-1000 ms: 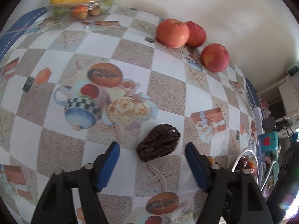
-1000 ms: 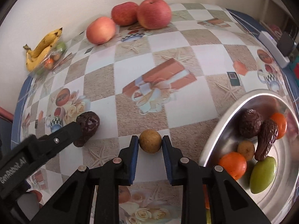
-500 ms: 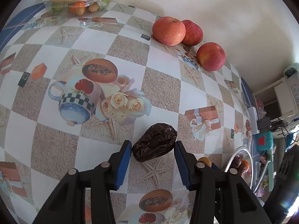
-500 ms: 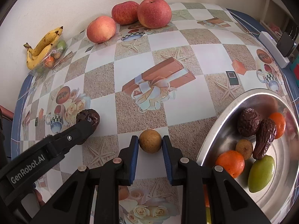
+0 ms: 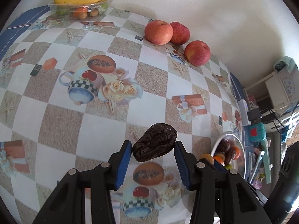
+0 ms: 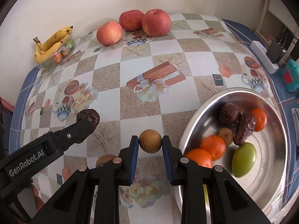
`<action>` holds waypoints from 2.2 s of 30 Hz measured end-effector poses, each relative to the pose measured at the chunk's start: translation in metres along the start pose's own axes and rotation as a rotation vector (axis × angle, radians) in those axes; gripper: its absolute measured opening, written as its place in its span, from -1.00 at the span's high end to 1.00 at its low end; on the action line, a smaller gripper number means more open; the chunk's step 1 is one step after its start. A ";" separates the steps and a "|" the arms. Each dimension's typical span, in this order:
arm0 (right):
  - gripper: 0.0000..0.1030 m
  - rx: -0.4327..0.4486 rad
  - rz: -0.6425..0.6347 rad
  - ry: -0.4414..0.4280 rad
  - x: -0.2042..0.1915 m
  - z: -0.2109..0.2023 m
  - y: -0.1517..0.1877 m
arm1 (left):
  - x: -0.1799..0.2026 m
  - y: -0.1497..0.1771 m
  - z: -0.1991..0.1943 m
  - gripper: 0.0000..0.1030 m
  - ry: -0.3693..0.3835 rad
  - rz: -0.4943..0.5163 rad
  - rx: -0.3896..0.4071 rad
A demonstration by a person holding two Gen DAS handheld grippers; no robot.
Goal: Organize fruits
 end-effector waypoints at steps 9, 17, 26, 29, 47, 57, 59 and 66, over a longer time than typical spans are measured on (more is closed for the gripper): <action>0.48 0.020 -0.001 0.004 0.012 -0.025 0.017 | 0.017 0.022 -0.017 0.03 0.019 0.039 0.006; 0.48 0.005 0.042 0.014 0.030 -0.038 0.034 | 0.038 0.037 -0.013 0.03 0.029 0.095 -0.011; 0.48 -0.034 0.151 0.051 0.079 -0.038 0.043 | 0.089 0.062 0.011 0.03 0.110 0.191 -0.081; 0.47 -0.043 0.192 0.075 0.103 -0.037 0.046 | 0.108 0.075 0.022 0.02 0.149 0.222 -0.124; 0.47 -0.081 0.241 0.086 0.128 -0.034 0.055 | 0.081 0.064 0.015 -0.21 0.176 0.082 -0.117; -0.36 -0.085 0.210 0.097 0.119 -0.036 0.060 | 0.009 0.057 -0.008 -1.00 -0.256 0.056 -0.052; -0.50 -0.072 0.193 0.100 0.114 -0.037 0.060 | -0.001 0.058 -0.016 -1.00 -0.324 0.074 -0.037; -1.00 -0.025 0.128 0.104 0.097 -0.047 0.065 | -0.009 0.065 -0.045 -1.00 -0.350 0.114 0.002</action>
Point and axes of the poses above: each gripper's, at about its wrist camera, not at the fingertips, and z roughly the way its jaws point, x to its right, y to its underside, the point moved 6 cm from there along z, roughly the way its jaws point, and after that the axes turned 10 degrees about y, right-handed, at the moved point
